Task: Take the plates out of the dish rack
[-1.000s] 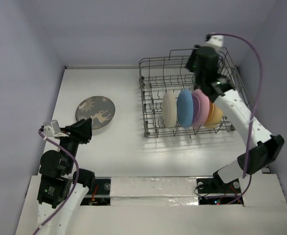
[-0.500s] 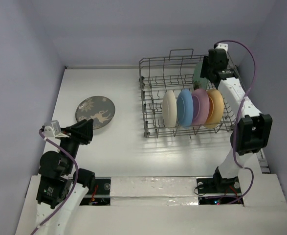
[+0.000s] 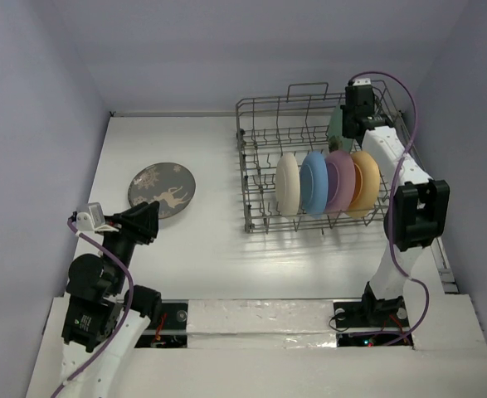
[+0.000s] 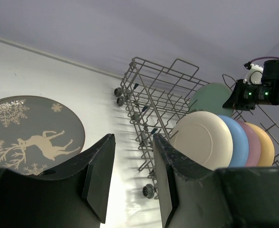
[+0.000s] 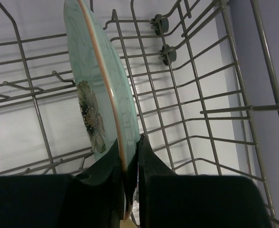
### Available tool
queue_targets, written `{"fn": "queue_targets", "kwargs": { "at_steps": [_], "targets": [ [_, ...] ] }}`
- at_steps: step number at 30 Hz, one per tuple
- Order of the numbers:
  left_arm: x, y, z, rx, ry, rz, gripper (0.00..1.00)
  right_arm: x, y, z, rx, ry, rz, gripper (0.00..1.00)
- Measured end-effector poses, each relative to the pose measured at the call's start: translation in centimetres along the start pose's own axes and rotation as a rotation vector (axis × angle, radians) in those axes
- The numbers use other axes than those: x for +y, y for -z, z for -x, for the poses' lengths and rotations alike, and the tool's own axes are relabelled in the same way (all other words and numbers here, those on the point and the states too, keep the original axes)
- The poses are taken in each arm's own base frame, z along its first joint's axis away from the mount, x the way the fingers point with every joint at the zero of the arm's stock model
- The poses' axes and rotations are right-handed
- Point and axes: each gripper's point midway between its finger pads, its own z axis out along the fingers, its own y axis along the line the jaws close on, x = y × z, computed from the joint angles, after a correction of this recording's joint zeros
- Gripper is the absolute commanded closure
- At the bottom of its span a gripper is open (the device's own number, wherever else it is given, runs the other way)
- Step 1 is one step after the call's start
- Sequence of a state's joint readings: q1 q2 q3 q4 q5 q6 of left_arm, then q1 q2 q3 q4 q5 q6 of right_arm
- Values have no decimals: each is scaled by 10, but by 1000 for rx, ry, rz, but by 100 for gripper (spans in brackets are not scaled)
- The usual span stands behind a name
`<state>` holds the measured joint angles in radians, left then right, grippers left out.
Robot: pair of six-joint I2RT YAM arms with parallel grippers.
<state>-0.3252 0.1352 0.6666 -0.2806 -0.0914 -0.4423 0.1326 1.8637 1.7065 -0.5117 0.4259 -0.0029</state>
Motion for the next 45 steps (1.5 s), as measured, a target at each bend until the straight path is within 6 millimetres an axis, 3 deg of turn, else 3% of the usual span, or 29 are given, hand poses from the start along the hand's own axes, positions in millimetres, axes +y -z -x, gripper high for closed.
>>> {"fn": "queue_targets", "kwargs": {
  "at_steps": [4, 8, 16, 20, 22, 24, 27, 31, 34, 38, 41, 45],
  "targets": [
    [0, 0, 0, 2, 0, 0, 66, -2, 14, 10, -30, 4, -4, 100],
    [0, -1, -1, 4, -1, 1, 66, -10, 50, 34, -104, -15, -28, 100],
    [0, -1, -1, 7, -1, 1, 66, -42, 166, 100, -381, -260, 59, 100],
    [0, -1, -2, 10, -4, -1, 67, -25, 227, 119, -533, -426, 276, 100],
    [1, -2, -2, 9, -6, 2, 67, 9, 250, 122, -565, -474, 429, 100],
    [1, -3, -2, 12, -8, 7, 68, 59, 266, 123, -561, -494, 612, 100],
    [1, -4, -4, 21, -14, 2, 72, 141, 265, 107, -485, -512, 846, 100],
    [-4, -4, -3, 21, -19, -24, 73, 243, 239, 39, -241, -462, 1003, 100],
    [-5, -4, -3, 20, -22, -31, 74, 308, 221, -16, -69, -400, 1037, 100],
    [-5, -4, -2, 16, -23, -31, 74, 379, 218, -60, 62, -332, 1064, 100],
    [-5, -4, -2, 17, -23, -30, 74, 427, 232, -71, 94, -312, 1113, 100],
    [-4, -5, -4, 20, -23, -30, 73, 470, 255, -77, 107, -312, 1177, 100]
  ]
}}
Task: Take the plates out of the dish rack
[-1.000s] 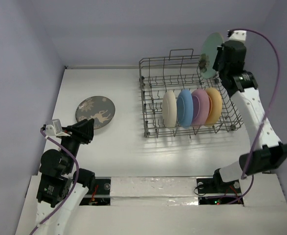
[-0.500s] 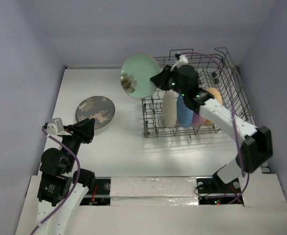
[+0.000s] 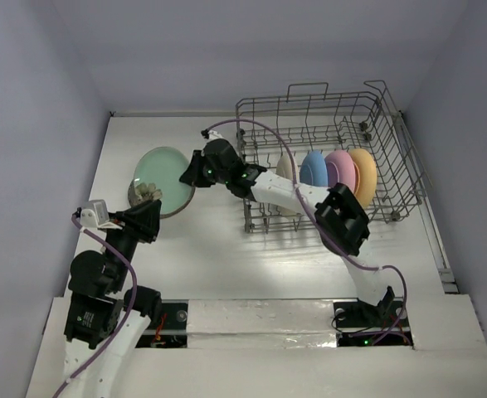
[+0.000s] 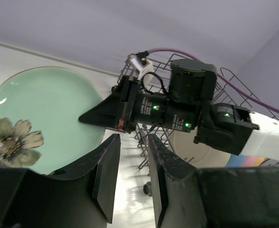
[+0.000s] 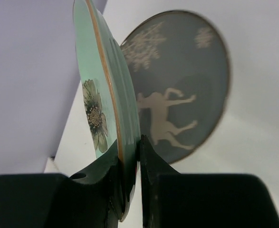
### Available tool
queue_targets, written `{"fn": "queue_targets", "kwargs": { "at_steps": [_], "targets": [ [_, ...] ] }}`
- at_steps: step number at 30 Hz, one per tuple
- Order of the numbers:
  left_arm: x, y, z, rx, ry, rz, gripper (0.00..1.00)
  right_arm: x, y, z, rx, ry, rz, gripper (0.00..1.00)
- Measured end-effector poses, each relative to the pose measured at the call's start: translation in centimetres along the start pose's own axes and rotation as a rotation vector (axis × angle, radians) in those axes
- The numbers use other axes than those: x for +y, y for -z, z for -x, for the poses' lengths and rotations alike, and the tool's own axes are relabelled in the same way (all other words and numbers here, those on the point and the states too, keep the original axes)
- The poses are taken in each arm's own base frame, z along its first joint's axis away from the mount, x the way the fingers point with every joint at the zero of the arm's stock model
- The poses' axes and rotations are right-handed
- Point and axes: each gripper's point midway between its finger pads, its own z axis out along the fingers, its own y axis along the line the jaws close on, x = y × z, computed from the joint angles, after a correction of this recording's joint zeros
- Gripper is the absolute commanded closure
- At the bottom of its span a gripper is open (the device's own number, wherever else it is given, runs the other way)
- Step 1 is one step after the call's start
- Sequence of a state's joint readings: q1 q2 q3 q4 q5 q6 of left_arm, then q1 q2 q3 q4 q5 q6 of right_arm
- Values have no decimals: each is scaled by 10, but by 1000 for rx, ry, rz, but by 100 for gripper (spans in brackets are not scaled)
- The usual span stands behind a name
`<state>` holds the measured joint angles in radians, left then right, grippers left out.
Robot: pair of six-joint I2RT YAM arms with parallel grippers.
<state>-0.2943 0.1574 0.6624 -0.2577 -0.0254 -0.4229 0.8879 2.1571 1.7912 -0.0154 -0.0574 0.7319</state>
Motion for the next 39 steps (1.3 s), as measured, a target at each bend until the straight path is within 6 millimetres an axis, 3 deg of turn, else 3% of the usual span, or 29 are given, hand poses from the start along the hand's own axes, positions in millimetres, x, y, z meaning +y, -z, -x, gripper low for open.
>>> {"fn": "queue_targets", "kwargs": {
  "at_steps": [4, 13, 16, 17, 19, 23, 27, 33, 39],
  "targets": [
    [0, -1, -1, 4, -1, 0, 72, 3, -15, -15, 30, -33, 16, 100],
    [0, -1, -1, 4, -2, 1, 70, -39, -43, -36, 62, -168, -39, 100],
    [0, -1, -1, 4, -2, 0, 70, -40, -45, -36, 60, -194, -39, 88],
    [0, -1, -1, 4, -2, 1, 70, -40, -46, -38, 62, -203, -40, 75],
    [0, -1, -1, 4, -2, 1, 70, -37, -47, -38, 61, -222, -32, 59],
    [0, -1, -1, 4, -2, 1, 70, -21, -53, -33, 50, -214, -2, 42],
    [0, -1, -1, 4, -2, 0, 70, -14, -58, -37, 46, -180, -11, 31],
    [0, -1, -1, 6, -2, -2, 70, -26, -55, -56, 66, -101, -126, 18],
    [0, -1, -2, 10, -3, -1, 70, -29, -52, -52, 35, -9, -191, 6]
  ]
}}
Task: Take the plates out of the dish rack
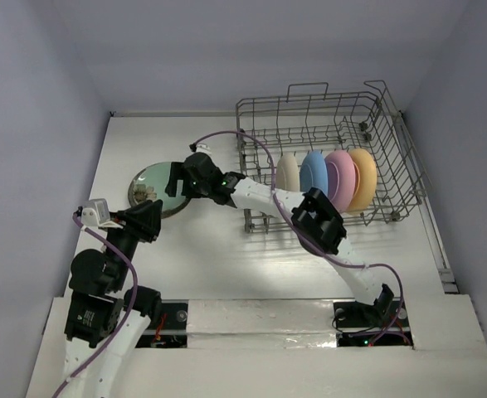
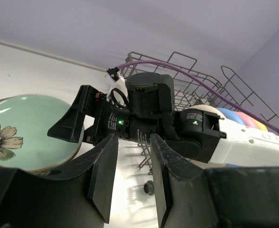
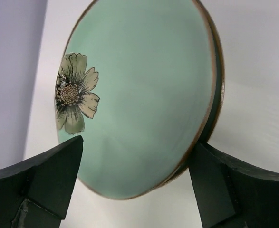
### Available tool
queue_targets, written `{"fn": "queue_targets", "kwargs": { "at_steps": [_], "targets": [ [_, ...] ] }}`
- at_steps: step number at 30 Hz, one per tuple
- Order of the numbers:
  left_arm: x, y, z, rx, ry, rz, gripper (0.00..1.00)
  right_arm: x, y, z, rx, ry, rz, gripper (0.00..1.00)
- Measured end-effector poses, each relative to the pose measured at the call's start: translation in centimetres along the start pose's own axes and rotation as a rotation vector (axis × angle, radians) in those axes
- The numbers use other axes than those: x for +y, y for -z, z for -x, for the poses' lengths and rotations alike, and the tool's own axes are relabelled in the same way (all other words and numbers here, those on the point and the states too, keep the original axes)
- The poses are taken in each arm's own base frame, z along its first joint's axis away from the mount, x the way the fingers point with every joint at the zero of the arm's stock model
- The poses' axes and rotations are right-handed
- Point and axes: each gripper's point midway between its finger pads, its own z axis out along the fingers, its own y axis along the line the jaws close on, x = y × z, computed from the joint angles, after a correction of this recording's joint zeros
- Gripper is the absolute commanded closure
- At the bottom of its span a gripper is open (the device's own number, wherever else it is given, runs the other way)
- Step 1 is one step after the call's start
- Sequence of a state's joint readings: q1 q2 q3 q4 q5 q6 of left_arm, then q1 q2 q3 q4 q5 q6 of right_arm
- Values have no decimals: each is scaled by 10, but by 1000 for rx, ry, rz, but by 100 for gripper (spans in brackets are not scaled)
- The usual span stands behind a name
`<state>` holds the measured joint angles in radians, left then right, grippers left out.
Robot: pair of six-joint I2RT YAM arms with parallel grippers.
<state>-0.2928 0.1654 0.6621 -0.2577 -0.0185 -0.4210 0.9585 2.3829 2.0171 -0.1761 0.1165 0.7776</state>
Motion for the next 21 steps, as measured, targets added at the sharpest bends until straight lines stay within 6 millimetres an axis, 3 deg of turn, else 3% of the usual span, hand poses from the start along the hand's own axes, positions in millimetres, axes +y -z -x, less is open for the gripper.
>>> {"fn": "queue_targets", "kwargs": {
  "at_steps": [4, 10, 12, 13, 14, 15, 16, 17, 18, 21],
  "targets": [
    [0, 0, 0, 1, 0, 1, 70, -6, 8, 5, -21, 70, -66, 6],
    [1, 0, 0, 0, 0, 3, 70, -34, 22, 11, -28, 158, -208, 6],
    [1, 0, 0, -1, -1, 5, 70, -43, 24, 10, -25, 179, -246, 10],
    [1, 0, 0, -1, -1, 5, 70, -45, 25, 11, -28, 188, -258, 15],
    [1, 0, 0, -1, -1, 5, 70, -48, 27, 11, -31, 197, -266, 36],
    [1, 0, 0, -1, -1, 4, 70, -49, 30, 10, -27, 215, -272, 66],
    [1, 0, 0, -1, -1, 4, 70, -50, 35, 10, -27, 223, -275, 67],
    [1, 0, 0, -1, -1, 4, 70, -47, 42, 12, -34, 229, -270, 93],
    [1, 0, 0, -1, -1, 4, 70, -44, 52, 15, -37, 245, -262, 99],
    [1, 0, 0, -1, -1, 5, 70, -22, 95, 41, -102, 254, -209, 100]
  ]
}}
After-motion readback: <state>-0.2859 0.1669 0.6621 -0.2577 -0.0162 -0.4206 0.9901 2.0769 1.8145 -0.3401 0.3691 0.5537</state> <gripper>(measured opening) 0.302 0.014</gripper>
